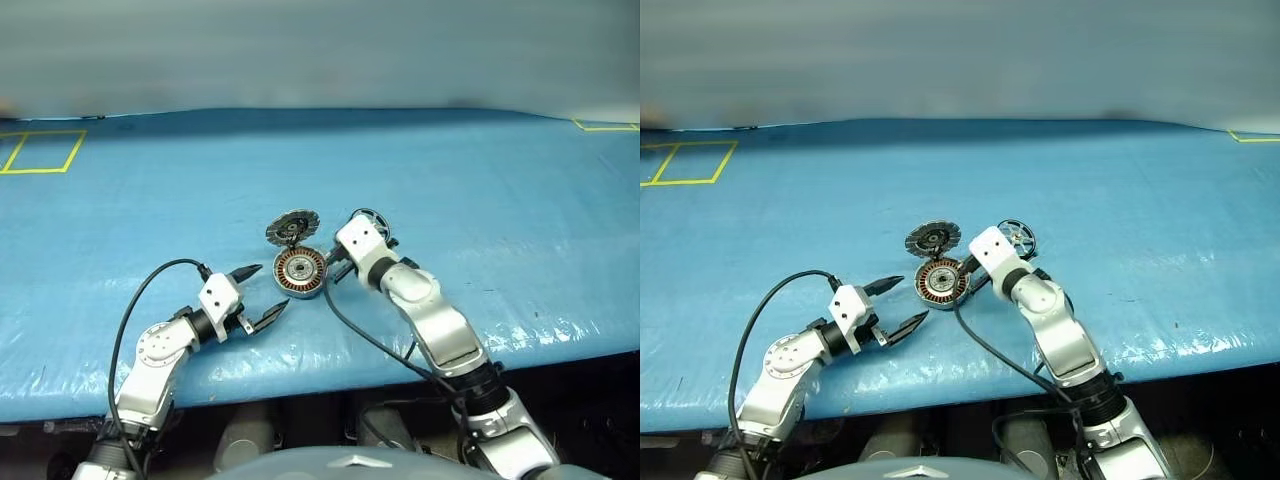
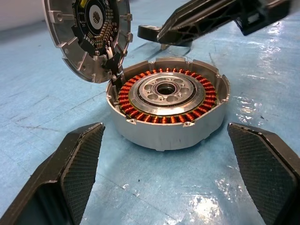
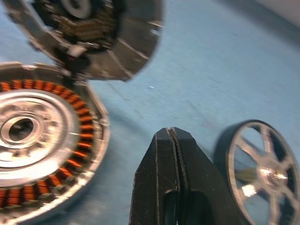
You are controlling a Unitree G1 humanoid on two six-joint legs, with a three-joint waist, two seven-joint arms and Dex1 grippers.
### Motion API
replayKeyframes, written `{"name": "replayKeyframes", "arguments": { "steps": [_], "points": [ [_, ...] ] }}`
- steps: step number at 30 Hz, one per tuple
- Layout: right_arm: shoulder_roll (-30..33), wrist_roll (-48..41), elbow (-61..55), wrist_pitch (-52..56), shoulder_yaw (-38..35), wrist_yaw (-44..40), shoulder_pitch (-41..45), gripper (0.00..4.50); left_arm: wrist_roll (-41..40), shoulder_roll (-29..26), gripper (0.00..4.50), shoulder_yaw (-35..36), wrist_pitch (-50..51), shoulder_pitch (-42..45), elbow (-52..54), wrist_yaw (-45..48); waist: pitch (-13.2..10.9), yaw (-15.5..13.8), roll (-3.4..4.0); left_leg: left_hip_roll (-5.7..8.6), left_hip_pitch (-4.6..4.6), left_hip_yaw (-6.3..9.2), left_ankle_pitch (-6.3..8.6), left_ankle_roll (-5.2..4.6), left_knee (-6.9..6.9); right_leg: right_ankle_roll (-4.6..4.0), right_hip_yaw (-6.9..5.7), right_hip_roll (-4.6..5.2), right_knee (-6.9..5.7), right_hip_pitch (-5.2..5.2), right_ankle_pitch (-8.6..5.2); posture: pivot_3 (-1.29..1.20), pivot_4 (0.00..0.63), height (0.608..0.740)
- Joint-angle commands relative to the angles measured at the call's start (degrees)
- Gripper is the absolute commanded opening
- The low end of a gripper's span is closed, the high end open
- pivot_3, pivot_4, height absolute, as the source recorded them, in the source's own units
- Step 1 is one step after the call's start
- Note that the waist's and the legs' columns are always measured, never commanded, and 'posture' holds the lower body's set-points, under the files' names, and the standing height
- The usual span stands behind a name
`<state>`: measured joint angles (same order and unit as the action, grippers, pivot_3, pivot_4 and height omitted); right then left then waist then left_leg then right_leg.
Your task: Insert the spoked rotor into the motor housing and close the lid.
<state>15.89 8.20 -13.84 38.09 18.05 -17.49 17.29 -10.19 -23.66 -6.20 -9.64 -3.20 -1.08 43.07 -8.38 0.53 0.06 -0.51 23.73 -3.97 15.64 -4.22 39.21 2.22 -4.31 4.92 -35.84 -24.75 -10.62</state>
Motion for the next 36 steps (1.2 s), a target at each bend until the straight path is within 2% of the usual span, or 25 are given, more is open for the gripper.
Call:
{"name": "replayKeyframes", "arguments": {
  "steps": [1, 6, 11, 36],
  "points": [
    [2.7, 2.1, -2.4, 0.5, -2.8, 0.5, 1.8, 0.02, -0.5, 0.4, 4.50, 0.1, -1.6, 0.0, 1.2, 0.4, 0.0, 0.1, 0.00, 0.00, 0.02, 0.00, -0.02, 0.03, -0.02, -0.02, 0.01, 0.00, -0.01, 0.00, 0.00, 0.00, 0.150, 0.740],
    [7.1, 4.0, -1.9, 3.2, -6.2, 0.8, 4.1, 0.02, -0.3, 1.1, 4.50, -0.1, -2.3, 0.5, 0.1, 0.4, 0.0, 0.0, 0.00, -0.03, 0.03, -0.01, -0.10, 0.18, -0.06, -0.06, 0.01, -0.08, -0.02, -0.01, -0.02, 0.00, 0.150, 0.740],
    [8.1, 4.1, 1.6, 4.2, -7.1, 0.4, 5.6, 1.54, 0.1, 2.6, 4.50, -0.7, -2.9, 0.7, -0.8, 0.3, 0.0, 0.1, -0.01, -0.04, 0.00, -0.02, -0.01, 0.00, -0.05, -0.04, 0.02, -0.11, -0.02, 0.02, -0.02, 0.00, 0.150, 0.740],
    [3.7, 3.6, 5.4, 4.4, -4.2, -0.3, 3.9, 1.54, 1.3, 2.2, 4.50, -0.1, -4.2, -1.1, -0.4, -2.1, 0.0, 0.1, -0.01, -0.04, -0.01, -0.05, -0.01, -0.02, -0.03, 0.00, 0.09, -0.15, -0.03, 0.03, 0.01, 0.00, 0.150, 0.740]
  ]
}}
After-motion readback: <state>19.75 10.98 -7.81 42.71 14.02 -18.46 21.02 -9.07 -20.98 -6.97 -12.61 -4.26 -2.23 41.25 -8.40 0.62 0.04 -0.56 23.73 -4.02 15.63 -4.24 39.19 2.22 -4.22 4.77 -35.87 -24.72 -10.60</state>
